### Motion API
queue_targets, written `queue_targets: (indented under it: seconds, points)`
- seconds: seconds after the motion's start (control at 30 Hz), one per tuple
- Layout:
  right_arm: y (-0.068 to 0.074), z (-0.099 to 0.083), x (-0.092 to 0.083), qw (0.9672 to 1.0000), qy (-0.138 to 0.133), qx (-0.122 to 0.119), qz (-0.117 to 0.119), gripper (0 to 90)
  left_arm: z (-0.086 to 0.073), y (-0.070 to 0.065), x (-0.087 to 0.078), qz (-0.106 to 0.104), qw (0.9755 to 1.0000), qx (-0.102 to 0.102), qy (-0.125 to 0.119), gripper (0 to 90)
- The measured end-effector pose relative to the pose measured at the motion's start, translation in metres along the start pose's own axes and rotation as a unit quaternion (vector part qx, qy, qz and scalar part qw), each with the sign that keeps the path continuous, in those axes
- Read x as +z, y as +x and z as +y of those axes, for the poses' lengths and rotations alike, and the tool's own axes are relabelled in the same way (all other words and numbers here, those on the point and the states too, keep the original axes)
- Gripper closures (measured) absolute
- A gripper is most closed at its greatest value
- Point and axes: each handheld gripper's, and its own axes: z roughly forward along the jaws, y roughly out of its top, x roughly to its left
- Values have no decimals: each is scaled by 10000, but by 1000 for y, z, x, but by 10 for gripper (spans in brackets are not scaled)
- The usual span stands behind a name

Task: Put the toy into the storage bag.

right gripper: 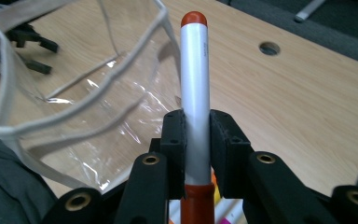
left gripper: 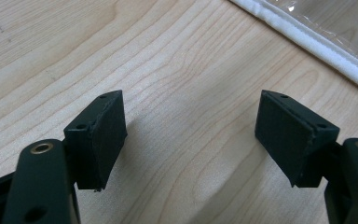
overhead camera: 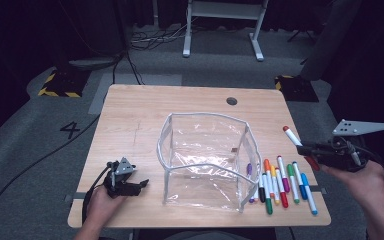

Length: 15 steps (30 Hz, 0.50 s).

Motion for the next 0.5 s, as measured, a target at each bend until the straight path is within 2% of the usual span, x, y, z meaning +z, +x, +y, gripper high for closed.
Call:
queue_targets:
  seconds: [0.03,0.07,0.13,0.2,0.27,0.33,0.37,0.5]
  points:
    - [5,11,3,9999,-4,-72,82,762,0,0,1,-19,10000,-39,-6,246]
    - [5,11,3,9999,-4,-72,82,762,0,0,1,-19,10000,-39,-6,244]
    - [12,27,8,9995,21,-160,259,762,1,0,2,-12,10000,-97,2,236]
    - [14,32,11,9993,42,-226,307,763,2,0,2,-8,9999,-100,3,231]
    - [23,45,17,9977,93,-454,502,762,2,0,2,-9,10000,-94,18,230]
    - [27,52,20,9971,134,-504,553,763,2,-1,2,-1,10000,-99,4,230]
    - [34,61,26,9955,196,-623,684,763,2,-1,2,-4,9999,-102,3,231]
    - [49,77,40,9921,402,-809,876,763,2,0,2,-17,10000,-97,16,230]
